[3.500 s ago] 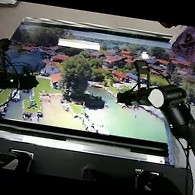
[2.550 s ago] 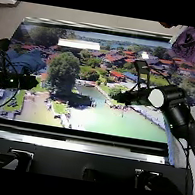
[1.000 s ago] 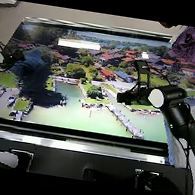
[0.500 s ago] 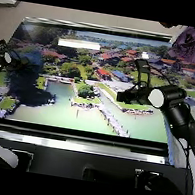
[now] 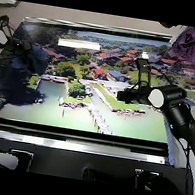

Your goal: Fold the clothes and pants, and hang the long-sleeved shirts on hangers.

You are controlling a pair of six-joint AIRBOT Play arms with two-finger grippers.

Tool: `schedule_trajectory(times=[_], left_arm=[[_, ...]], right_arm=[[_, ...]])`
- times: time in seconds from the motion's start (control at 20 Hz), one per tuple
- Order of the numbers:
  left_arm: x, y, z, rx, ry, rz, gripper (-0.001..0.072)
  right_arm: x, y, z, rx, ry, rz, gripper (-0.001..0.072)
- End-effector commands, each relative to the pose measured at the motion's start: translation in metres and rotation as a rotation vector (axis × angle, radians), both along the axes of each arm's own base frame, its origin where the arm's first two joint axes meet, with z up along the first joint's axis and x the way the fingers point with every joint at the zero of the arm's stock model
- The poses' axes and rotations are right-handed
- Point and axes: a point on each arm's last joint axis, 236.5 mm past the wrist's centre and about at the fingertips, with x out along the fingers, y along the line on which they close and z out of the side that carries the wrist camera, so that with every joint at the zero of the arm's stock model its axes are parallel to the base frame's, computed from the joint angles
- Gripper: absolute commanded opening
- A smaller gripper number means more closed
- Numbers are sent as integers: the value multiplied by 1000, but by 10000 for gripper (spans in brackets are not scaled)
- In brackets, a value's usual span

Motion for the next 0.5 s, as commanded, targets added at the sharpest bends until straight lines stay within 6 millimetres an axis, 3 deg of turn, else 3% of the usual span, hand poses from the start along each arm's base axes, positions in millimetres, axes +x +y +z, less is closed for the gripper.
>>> schedule_trajectory(times=[0.0,0.15,0.25,0.35,0.45], left_arm=[[-30,-123,61,-143,-43,-240,15],[-76,-245,75,-305,18,-453,15],[-106,-306,69,-328,66,-550,15],[-137,-362,47,-349,143,-618,16],[-165,-404,10,-337,239,-683,16]], right_arm=[[-2,-15,7,-57,-27,-2,34],[-11,-40,28,-133,-73,-19,34],[-24,-60,43,-183,-94,-36,34],[-39,-75,55,-211,-98,-51,34],[-56,-85,61,-226,-77,-61,35]])
